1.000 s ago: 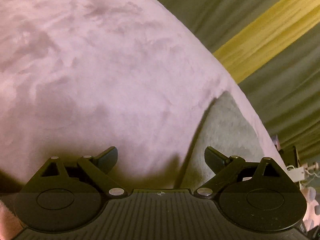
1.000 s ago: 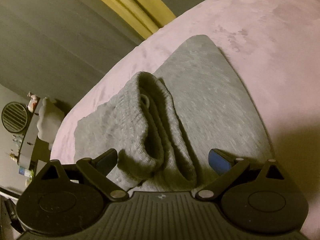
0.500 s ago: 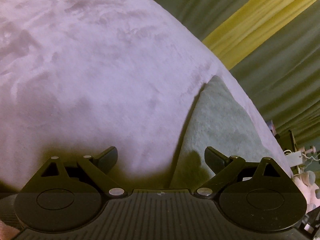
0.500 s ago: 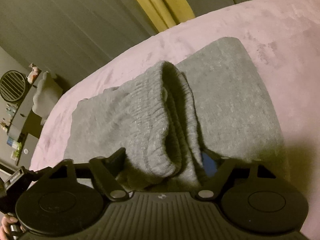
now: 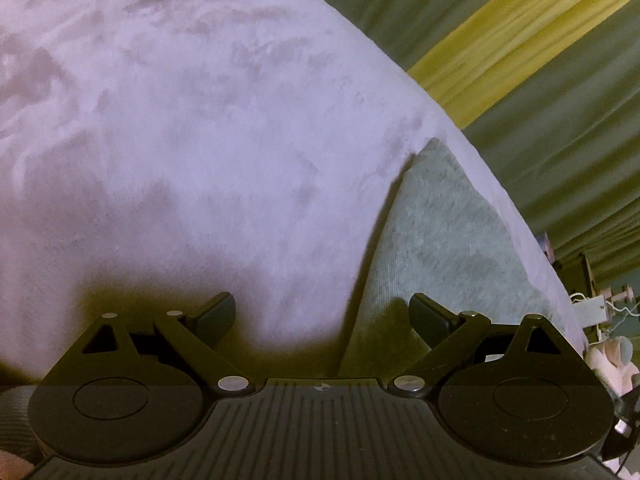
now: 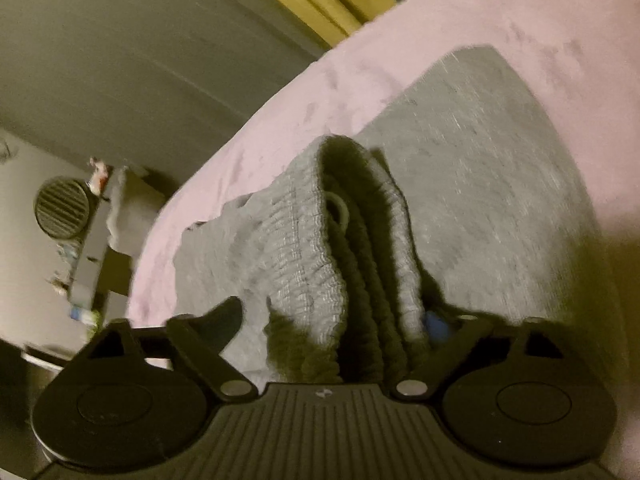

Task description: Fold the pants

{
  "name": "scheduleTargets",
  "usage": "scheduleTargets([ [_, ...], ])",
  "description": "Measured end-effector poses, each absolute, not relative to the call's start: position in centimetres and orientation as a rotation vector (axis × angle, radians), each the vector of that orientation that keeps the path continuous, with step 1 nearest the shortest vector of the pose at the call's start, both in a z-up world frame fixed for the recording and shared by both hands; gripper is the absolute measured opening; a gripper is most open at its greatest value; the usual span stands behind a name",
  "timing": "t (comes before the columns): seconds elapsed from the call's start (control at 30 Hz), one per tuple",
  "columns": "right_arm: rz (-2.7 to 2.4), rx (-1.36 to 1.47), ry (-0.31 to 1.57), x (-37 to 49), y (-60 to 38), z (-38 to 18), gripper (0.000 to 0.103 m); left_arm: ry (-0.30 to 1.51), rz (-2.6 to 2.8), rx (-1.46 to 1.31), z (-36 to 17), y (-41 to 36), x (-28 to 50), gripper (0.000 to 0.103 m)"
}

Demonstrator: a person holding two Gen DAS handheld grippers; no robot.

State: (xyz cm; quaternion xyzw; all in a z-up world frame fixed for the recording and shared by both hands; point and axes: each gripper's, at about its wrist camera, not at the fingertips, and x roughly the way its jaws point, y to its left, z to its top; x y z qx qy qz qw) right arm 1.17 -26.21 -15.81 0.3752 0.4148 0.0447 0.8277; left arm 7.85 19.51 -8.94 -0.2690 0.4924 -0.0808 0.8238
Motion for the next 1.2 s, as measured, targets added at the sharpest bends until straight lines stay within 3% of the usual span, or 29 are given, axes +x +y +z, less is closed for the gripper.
scheduleTargets([
  [0.13, 0.131, 0.836, 0.877, 1.0, -27.1, -16.4, 0.057, 1.054, -0.172, -0.574, -9.1, 19.4, 8.0, 0.097],
  [0.23, 0.158, 0.898, 0.892, 1.9, -27.4, -17.1, 0.071, 1.059, -0.171, -0.568, -9.3, 19.2, 8.1, 0.097],
  [0.3, 0.195, 0.928, 0.896, 2.6, -27.3, -17.3, 0.089, 1.059, -0.171, -0.568, -9.3, 19.2, 8.0, 0.097],
  [0.43, 0.190, 0.856, 0.918, 3.4, -26.0, -16.7, 0.092, 1.061, -0.169, -0.572, -9.4, 19.2, 8.0, 0.097],
  [0.47, 0.187, 0.820, 0.917, 3.4, -25.6, -16.3, 0.090, 1.061, -0.170, -0.573, -9.4, 19.2, 8.0, 0.097],
  [0.53, 0.152, 0.787, 0.906, 2.8, -25.6, -15.9, 0.069, 1.061, -0.170, -0.575, -9.4, 19.3, 8.0, 0.097],
  [0.57, 0.140, 0.795, 0.905, 2.4, -25.9, -15.9, 0.048, 1.062, -0.171, -0.576, -9.4, 19.3, 8.0, 0.097],
  [0.7, 0.159, 0.916, 0.881, 1.9, -27.0, -16.8, 0.046, 1.063, -0.171, -0.578, -9.4, 19.3, 8.0, 0.097],
  [0.9, 0.152, 1.009, 0.920, 3.1, -26.9, -18.4, 0.052, 1.066, -0.170, -0.577, -9.4, 19.2, 8.0, 0.098],
  [1.0, 0.117, 0.915, 0.900, 3.0, -25.7, -17.1, 0.044, 1.069, -0.166, -0.583, -9.5, 19.3, 8.0, 0.098],
  [1.2, 0.129, 0.909, 0.797, 2.3, -24.2, -13.2, 0.038, 1.070, -0.165, -0.596, -9.5, 19.3, 7.9, 0.098],
])
